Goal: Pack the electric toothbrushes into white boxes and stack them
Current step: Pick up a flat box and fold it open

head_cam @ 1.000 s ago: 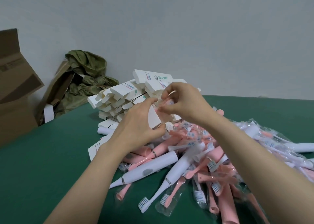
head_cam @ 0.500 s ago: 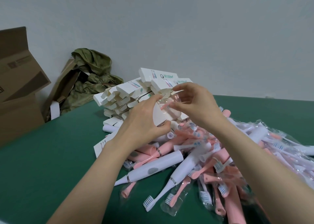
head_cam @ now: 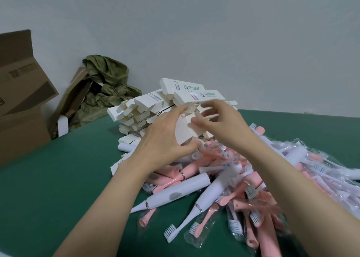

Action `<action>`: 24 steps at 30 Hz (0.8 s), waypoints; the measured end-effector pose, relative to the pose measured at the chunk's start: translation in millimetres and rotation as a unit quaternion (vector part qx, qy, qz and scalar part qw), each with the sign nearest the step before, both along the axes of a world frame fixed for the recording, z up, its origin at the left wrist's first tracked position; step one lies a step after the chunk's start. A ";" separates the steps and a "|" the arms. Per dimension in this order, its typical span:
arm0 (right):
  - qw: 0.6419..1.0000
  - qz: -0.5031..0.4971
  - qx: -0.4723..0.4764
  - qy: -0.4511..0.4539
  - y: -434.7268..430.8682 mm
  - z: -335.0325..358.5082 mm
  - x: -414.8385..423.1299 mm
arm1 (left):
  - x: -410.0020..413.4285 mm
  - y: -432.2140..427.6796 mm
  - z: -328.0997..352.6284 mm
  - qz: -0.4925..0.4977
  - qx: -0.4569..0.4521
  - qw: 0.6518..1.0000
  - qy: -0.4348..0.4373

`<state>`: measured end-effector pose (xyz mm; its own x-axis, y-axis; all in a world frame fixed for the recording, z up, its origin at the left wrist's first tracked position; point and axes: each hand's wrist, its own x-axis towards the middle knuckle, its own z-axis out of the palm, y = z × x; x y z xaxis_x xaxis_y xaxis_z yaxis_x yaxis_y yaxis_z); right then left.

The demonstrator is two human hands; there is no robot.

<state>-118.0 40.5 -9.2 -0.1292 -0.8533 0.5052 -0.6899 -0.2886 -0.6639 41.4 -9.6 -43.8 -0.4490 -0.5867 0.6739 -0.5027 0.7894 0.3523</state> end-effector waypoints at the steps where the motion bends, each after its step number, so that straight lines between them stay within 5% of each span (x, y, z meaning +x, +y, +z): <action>1: 0.998 0.016 0.041 -0.039 -0.5 -0.6 -0.4 | 1.1 0.8 1.0 -0.014 0.008 1.000 -0.010; 4: 0.986 0.040 0.078 -0.143 -1.4 -1.8 0.6 | 1.1 3.6 2.9 -0.035 0.036 0.998 -0.041; 9: 0.960 0.082 0.075 -0.258 0.3 -0.2 7.4 | -8.3 8.0 1.1 0.011 0.021 0.996 0.084; 16: 0.964 0.079 0.003 -0.252 4.9 -4.5 36.5 | -13.9 14.2 2.2 0.045 -0.026 0.985 0.165; 24: 0.961 0.006 0.000 -0.276 -2.0 -18.7 27.2 | 2.8 -1.6 3.4 0.048 0.026 0.998 -0.011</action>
